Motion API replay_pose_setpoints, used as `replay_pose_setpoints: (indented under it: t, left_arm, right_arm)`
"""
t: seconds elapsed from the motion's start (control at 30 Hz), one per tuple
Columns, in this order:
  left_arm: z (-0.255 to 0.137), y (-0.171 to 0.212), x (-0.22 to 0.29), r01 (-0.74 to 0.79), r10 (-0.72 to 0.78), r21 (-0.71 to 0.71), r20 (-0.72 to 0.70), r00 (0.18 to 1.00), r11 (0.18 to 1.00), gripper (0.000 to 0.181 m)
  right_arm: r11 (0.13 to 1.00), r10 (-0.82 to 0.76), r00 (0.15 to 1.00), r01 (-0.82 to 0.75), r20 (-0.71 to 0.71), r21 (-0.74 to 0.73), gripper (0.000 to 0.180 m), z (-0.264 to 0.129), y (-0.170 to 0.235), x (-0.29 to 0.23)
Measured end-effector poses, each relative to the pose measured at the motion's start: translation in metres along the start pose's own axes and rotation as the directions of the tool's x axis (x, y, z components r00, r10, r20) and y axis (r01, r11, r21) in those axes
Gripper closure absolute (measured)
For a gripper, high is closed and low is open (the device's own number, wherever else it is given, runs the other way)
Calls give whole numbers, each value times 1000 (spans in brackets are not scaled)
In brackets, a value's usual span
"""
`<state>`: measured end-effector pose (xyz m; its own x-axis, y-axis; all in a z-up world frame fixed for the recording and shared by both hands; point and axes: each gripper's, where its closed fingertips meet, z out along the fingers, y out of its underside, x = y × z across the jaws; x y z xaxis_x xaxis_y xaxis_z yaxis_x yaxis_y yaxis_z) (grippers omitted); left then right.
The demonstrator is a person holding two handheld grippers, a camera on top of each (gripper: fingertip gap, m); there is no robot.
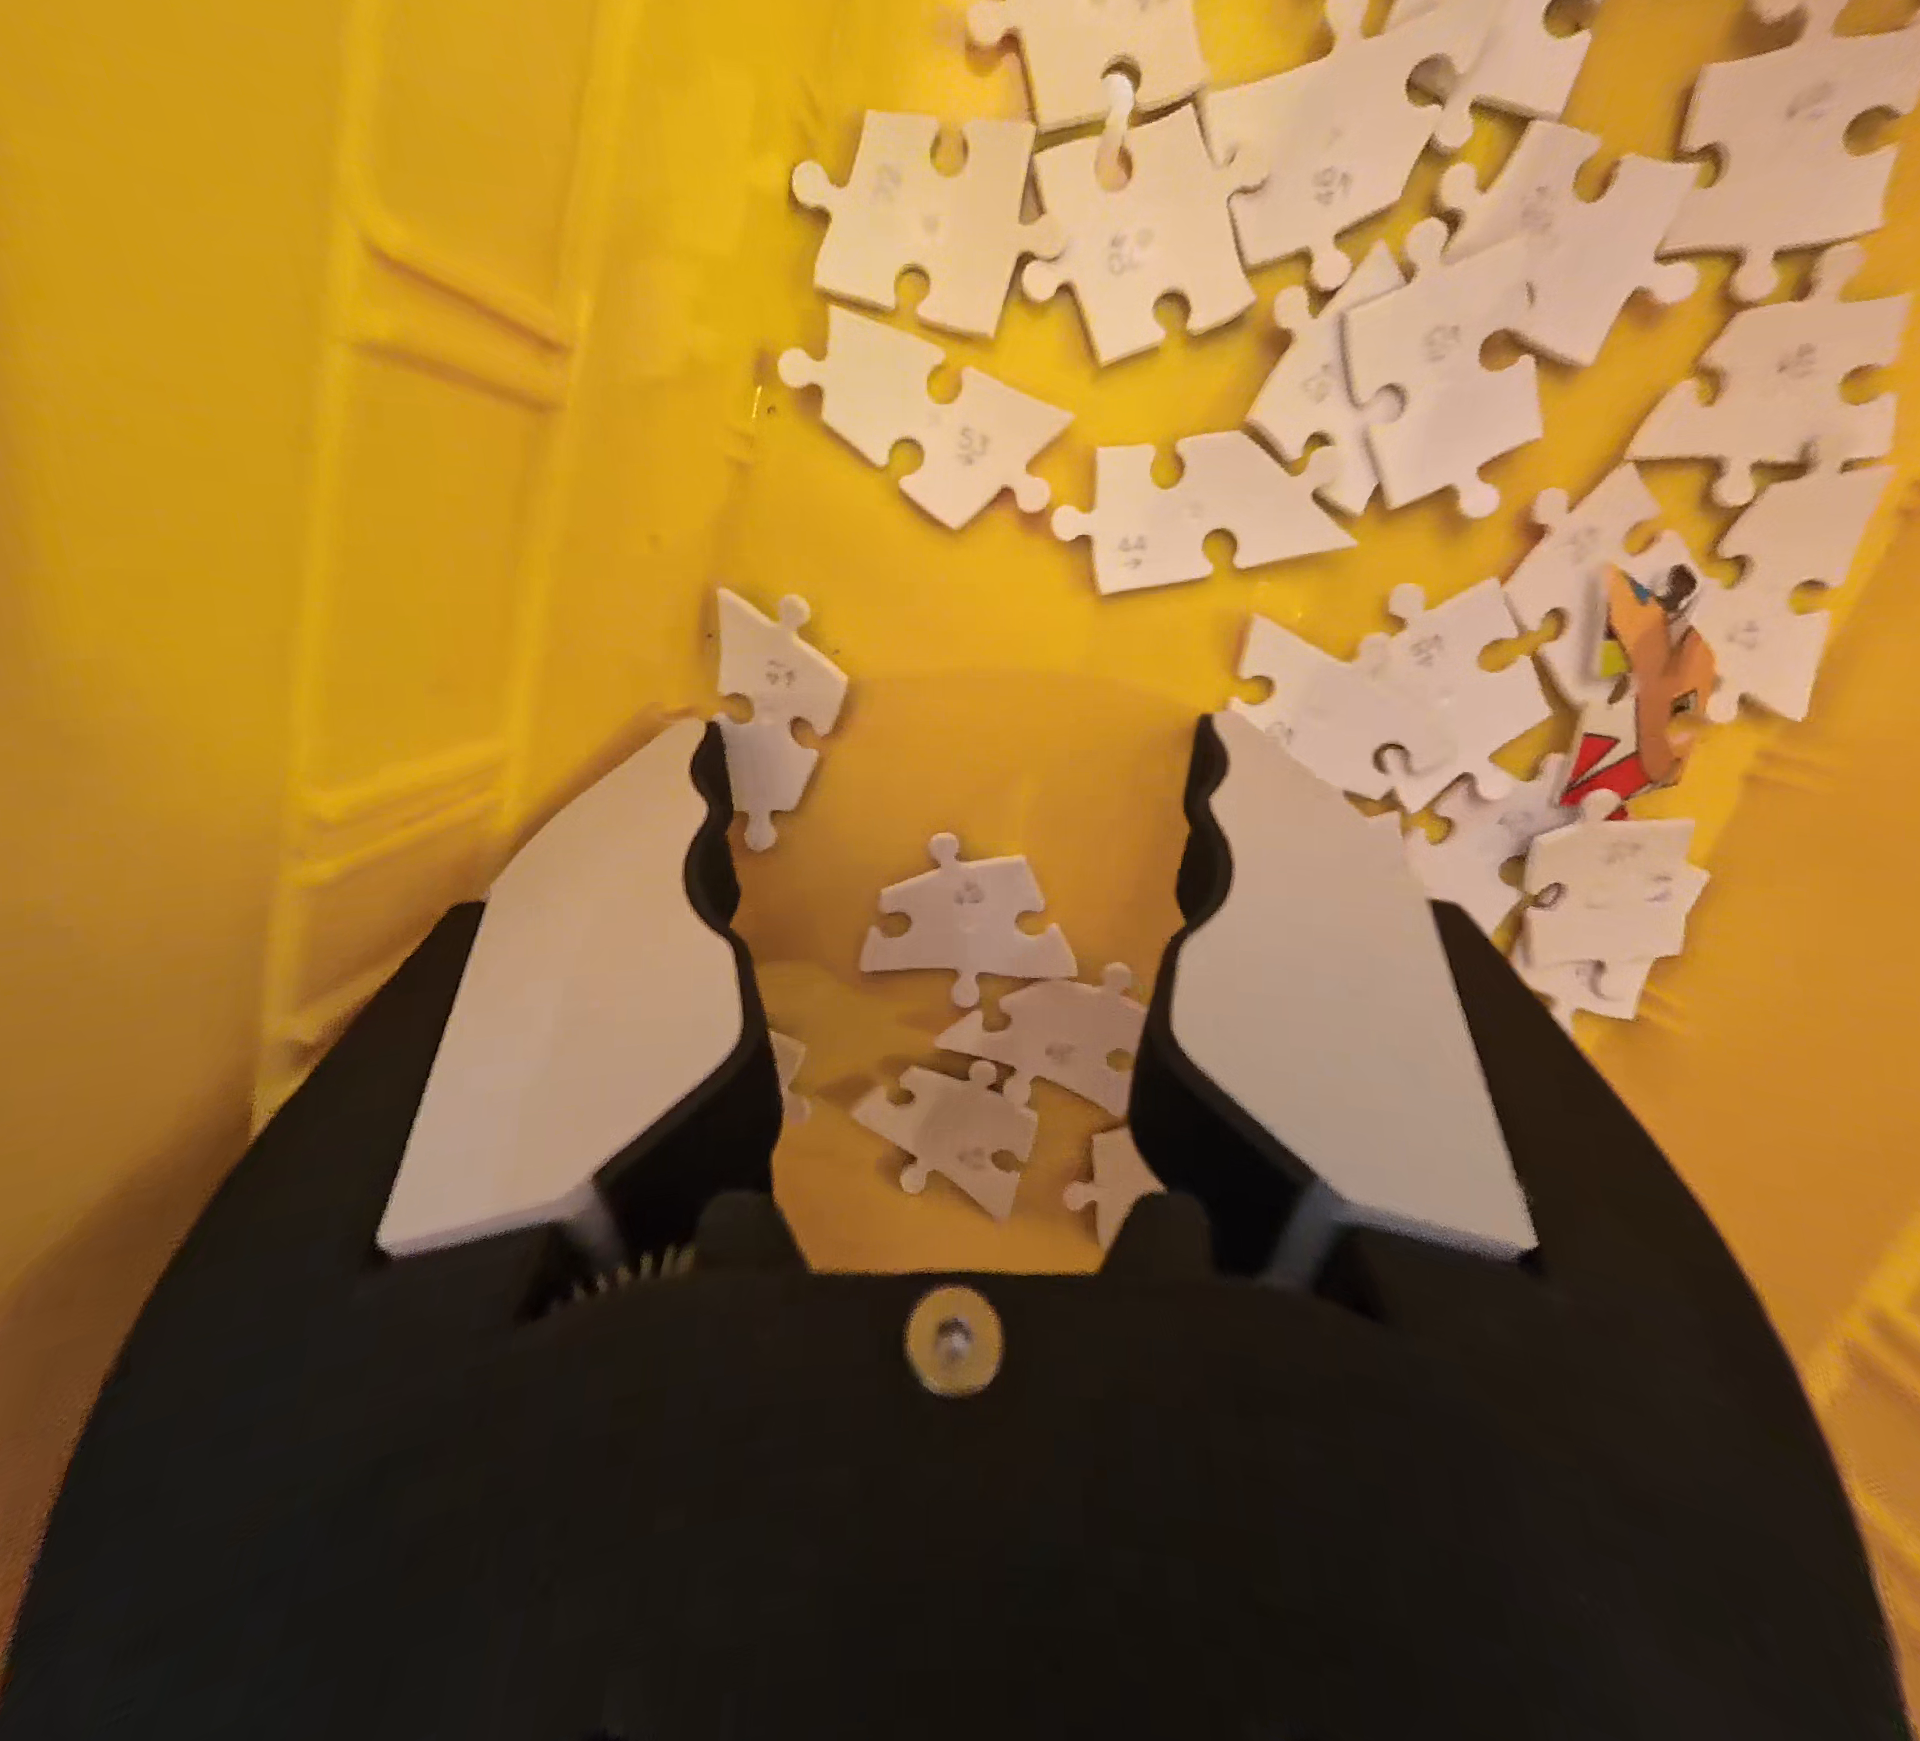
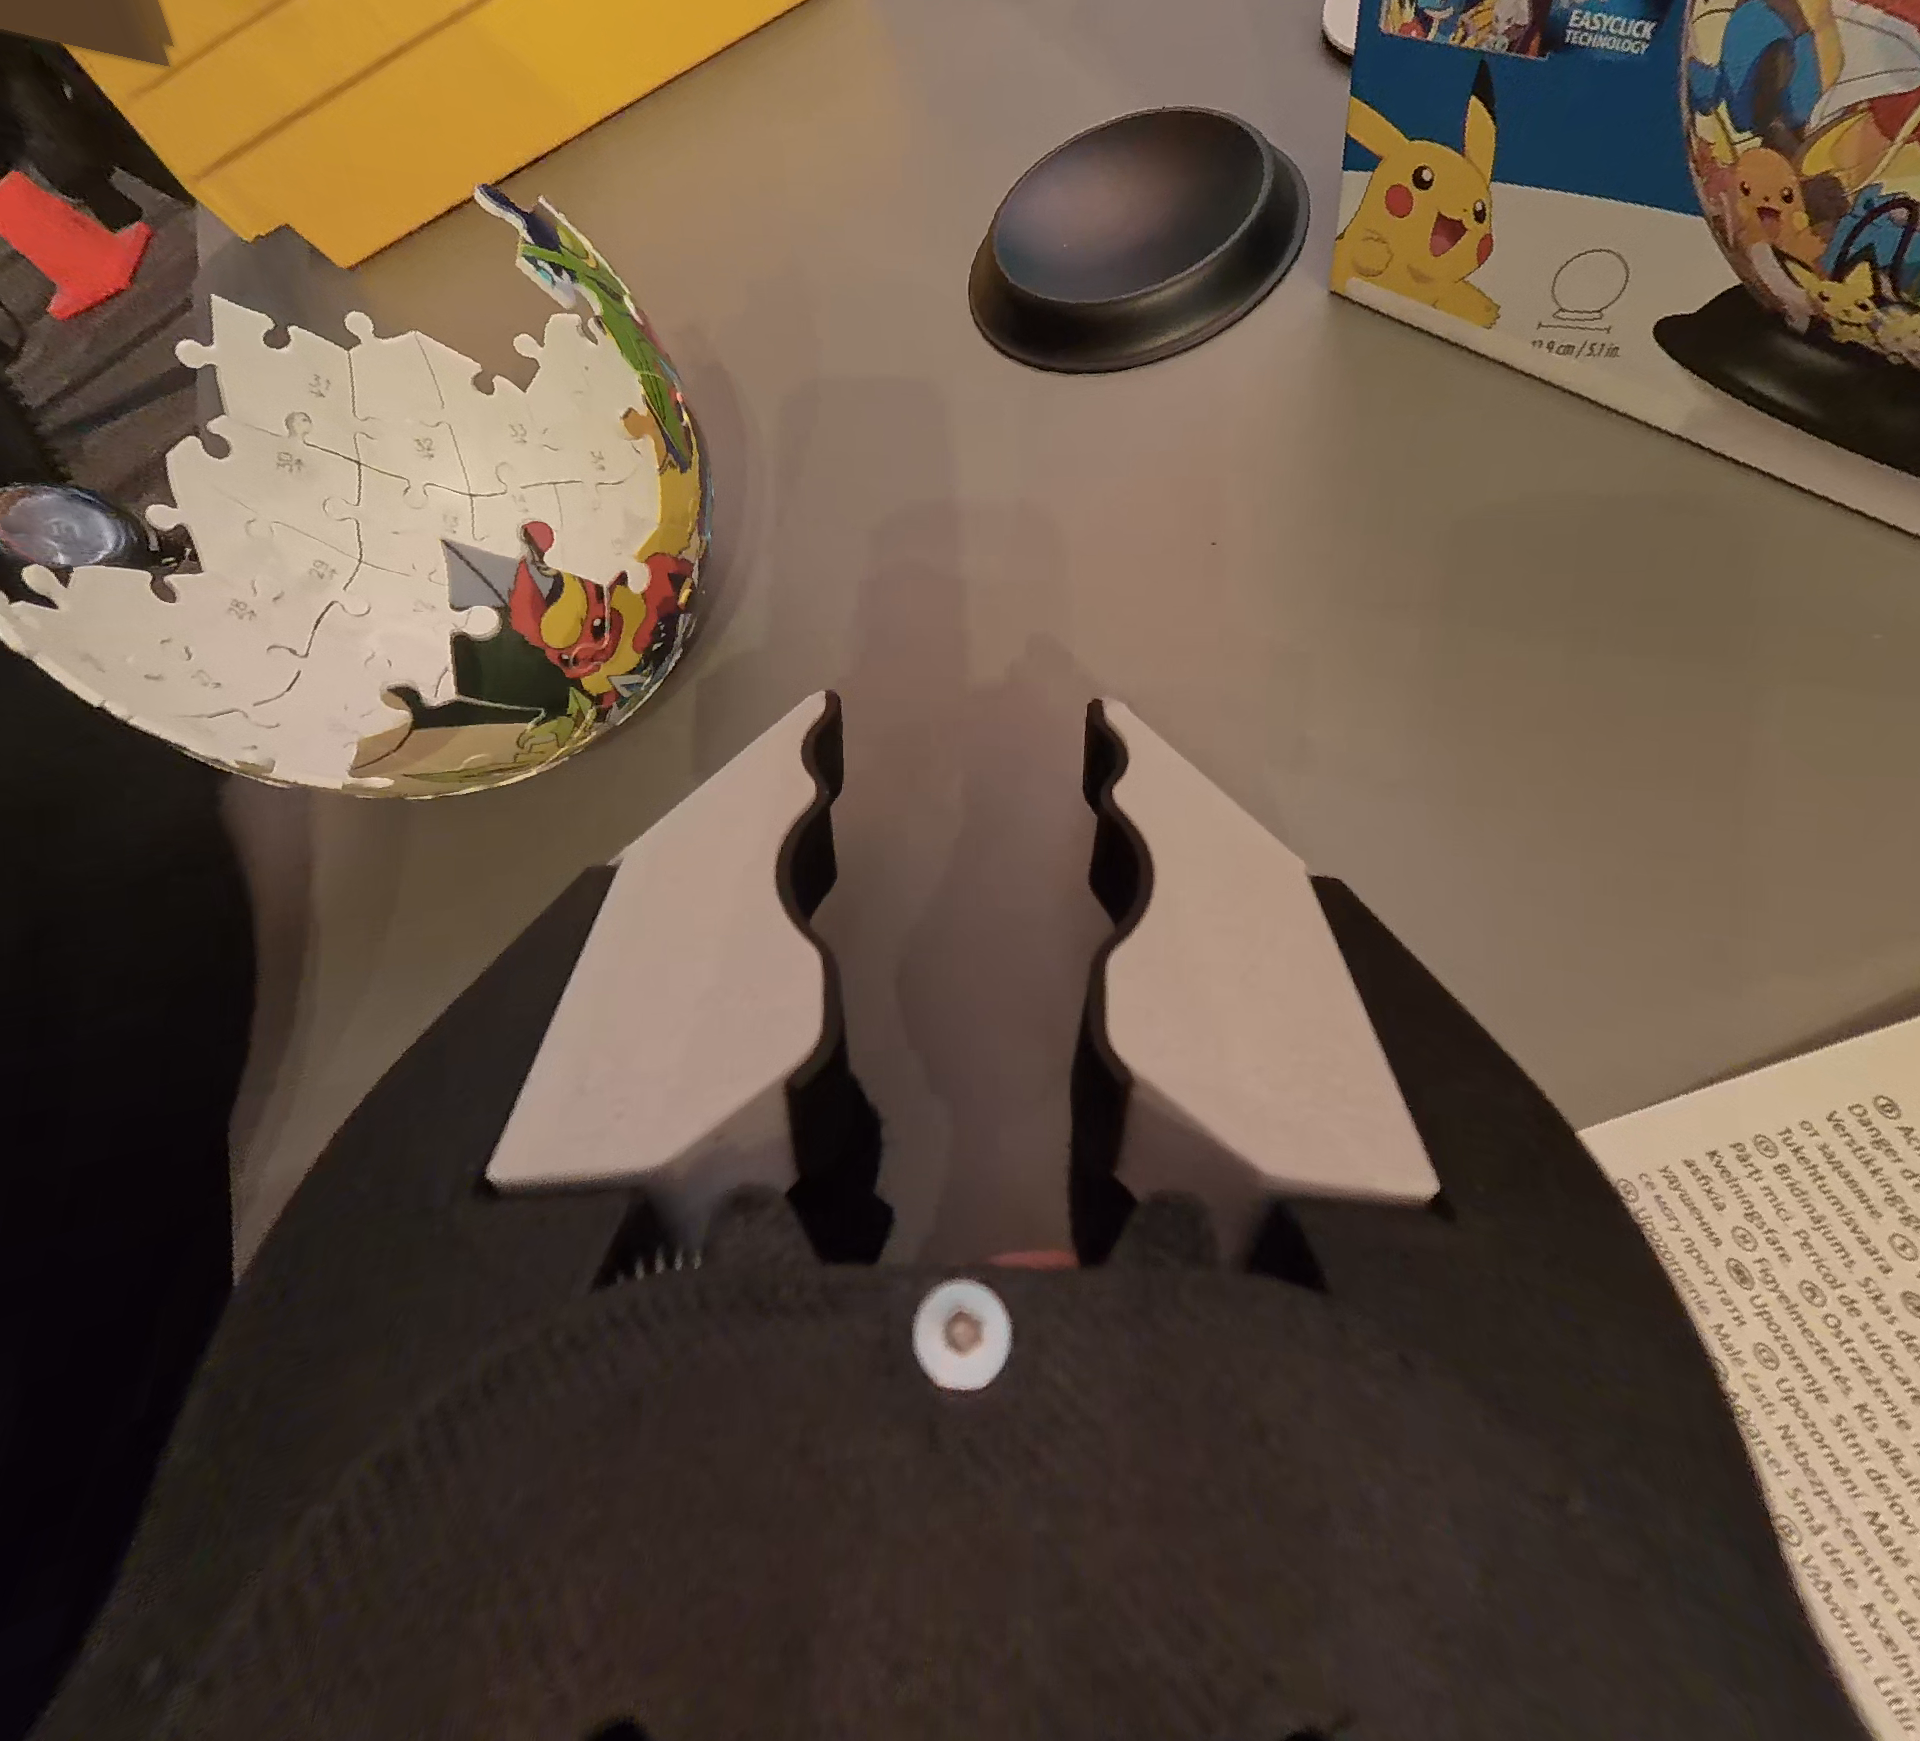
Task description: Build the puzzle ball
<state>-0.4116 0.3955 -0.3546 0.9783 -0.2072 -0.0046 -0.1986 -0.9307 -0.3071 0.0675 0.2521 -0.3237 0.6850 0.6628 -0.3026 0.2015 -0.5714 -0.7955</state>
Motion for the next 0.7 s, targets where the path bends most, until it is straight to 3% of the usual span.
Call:
replay_pose_setpoints:
  t: [0.17, 0.27, 0.43, 0.57, 0.7]
  left_arm:
    - [-2, 2, 4, -24, 24, 10, -48, 999, 1000, 95]
    - [-13, 5, 36, -27, 35, 36, -270, 962, 999, 131]
    - [-18, -7, 15, -46, 57, 121, -85, 995, 992, 133]
    - [-12, -3, -8, -25, 21, 69, 65, 998, 997, 132]
    - [-2, -5, -7, -21, 19, 34, 75, 997, 999, 129]
  right_arm:
    - [1000, 5, 1000, -5, 12, 9, 134, -1, -1, -1]
    - [1000, 15, 1000, -15, 15, 17, 134, -2, -2, 0]
    - [1000, 16, 1000, -16, 13, 17, 134, -2, -2, 0]
    - [1000, 16, 1000, -17, 14, 18, 134, -2, -2, 0]
    - [1000, 11, 1000, -11, 16, 20, 134, -2, -3, -1]
